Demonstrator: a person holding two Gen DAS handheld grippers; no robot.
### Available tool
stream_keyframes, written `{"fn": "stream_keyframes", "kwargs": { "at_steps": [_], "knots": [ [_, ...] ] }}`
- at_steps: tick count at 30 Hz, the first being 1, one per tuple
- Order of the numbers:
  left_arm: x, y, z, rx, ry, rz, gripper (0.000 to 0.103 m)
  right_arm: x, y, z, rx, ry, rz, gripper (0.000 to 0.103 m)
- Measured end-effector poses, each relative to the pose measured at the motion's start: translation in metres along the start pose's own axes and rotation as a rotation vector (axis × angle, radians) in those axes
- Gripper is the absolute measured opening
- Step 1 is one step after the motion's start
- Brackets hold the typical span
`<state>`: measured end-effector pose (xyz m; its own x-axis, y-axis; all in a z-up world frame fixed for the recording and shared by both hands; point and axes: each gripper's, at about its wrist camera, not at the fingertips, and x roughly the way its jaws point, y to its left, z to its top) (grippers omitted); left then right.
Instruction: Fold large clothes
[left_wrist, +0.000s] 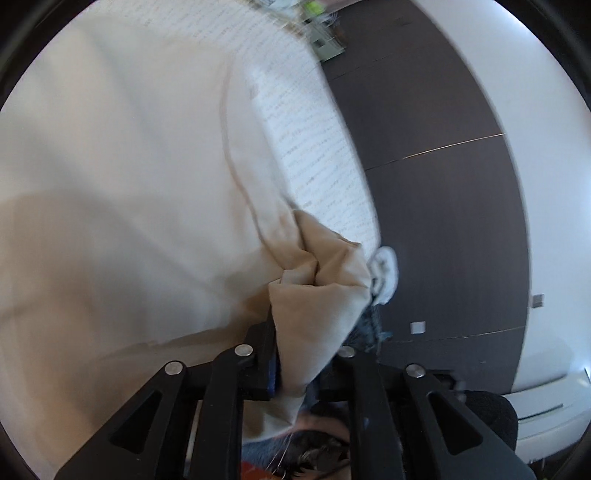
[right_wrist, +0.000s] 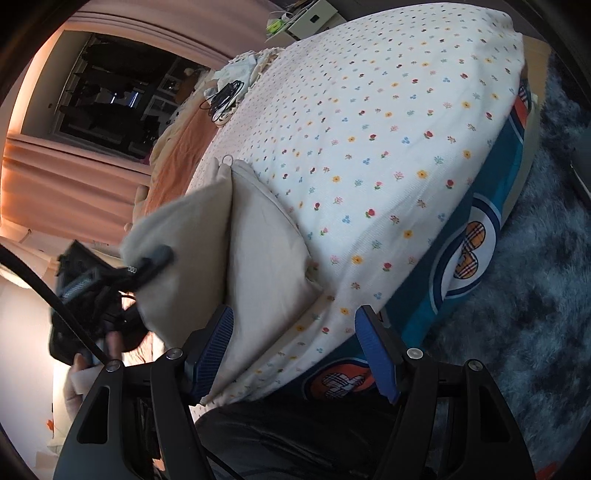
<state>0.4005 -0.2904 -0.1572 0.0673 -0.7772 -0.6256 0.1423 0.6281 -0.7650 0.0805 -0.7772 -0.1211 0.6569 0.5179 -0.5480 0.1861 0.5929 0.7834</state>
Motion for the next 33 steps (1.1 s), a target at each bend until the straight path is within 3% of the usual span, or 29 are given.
{"fn": "stream_keyframes", "kwargs": {
  "at_steps": [1,2,3,4,5,6,14,25,26,30,33],
  "knots": [
    [0.003,0.002,-0.003,-0.005,0.007,0.006,0.020,-0.001,0.000,0.001,0.001,-0.001,0.000,0.067],
    [0.004,0.003,-0.005,-0.006,0.014,0.005,0.030,-0.002,-0.001,0.002,0.000,-0.003,0.001,0.067],
    [0.004,0.002,-0.006,-0.007,0.019,-0.002,0.055,-0.002,-0.001,0.004,-0.002,-0.005,0.003,0.067],
    [0.003,0.000,-0.007,-0.006,0.019,-0.014,0.072,-0.002,-0.002,0.007,-0.003,-0.008,0.005,0.067],
    [-0.001,-0.002,-0.008,-0.003,0.007,-0.029,0.100,-0.002,-0.002,0.008,-0.004,-0.011,0.006,0.067],
    [-0.006,-0.004,-0.011,0.005,-0.010,-0.033,0.103,-0.005,-0.001,0.009,-0.006,-0.017,0.009,0.067],
    [-0.058,-0.011,-0.010,0.044,-0.125,0.063,0.103,-0.001,0.011,0.016,-0.047,-0.024,0.048,0.067],
    [-0.127,0.046,-0.007,0.025,-0.272,0.190,0.103,0.052,0.035,0.011,-0.064,0.006,0.020,0.067],
    [-0.132,0.053,-0.007,0.018,-0.283,0.204,0.103,0.058,0.037,0.012,-0.065,0.007,0.014,0.063],
    [-0.150,0.072,-0.011,-0.003,-0.325,0.265,0.097,0.075,0.043,0.017,-0.081,0.000,-0.018,0.025],
    [-0.162,0.092,-0.015,-0.039,-0.337,0.284,0.089,0.080,0.040,0.020,-0.091,-0.036,-0.021,0.014]
  ]
}}
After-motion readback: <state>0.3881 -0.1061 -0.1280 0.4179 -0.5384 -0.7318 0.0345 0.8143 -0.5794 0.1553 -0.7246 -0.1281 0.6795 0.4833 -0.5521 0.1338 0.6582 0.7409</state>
